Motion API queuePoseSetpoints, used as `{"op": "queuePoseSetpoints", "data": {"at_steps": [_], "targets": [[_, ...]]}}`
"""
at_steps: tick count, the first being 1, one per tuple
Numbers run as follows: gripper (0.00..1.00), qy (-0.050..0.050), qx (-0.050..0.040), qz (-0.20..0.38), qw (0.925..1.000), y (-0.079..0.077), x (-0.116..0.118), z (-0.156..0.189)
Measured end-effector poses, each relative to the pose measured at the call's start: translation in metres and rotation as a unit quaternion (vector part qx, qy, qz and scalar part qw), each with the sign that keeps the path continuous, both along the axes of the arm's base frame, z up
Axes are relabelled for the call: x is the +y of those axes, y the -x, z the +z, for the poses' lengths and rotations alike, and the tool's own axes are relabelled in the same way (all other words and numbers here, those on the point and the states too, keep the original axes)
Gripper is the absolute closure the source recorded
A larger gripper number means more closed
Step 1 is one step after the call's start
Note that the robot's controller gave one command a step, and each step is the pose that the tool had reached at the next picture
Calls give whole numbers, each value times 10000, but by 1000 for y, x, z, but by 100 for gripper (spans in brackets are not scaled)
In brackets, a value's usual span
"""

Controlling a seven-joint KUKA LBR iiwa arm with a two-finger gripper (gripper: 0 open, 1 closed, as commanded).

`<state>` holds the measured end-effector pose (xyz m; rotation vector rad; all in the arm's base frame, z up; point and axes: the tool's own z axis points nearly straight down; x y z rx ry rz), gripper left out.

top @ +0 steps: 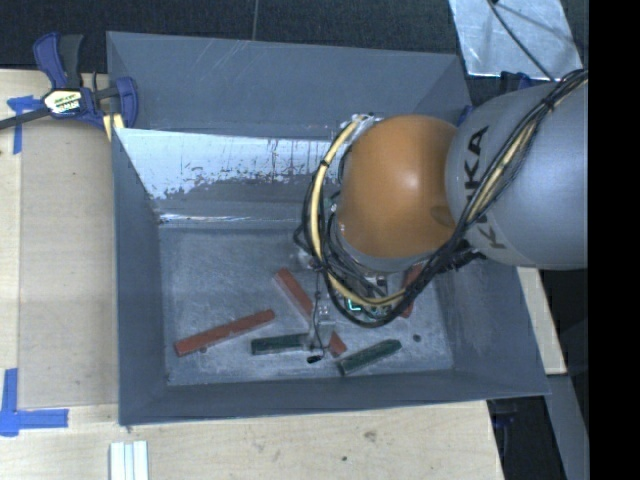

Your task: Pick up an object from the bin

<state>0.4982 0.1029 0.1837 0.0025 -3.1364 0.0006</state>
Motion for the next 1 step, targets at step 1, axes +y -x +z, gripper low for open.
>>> {"op": "queuePoseSetpoints", "data": {"at_steps": [1], "targets": [[0, -8, -46, -288, 9996, 9, 31, -116]]}}
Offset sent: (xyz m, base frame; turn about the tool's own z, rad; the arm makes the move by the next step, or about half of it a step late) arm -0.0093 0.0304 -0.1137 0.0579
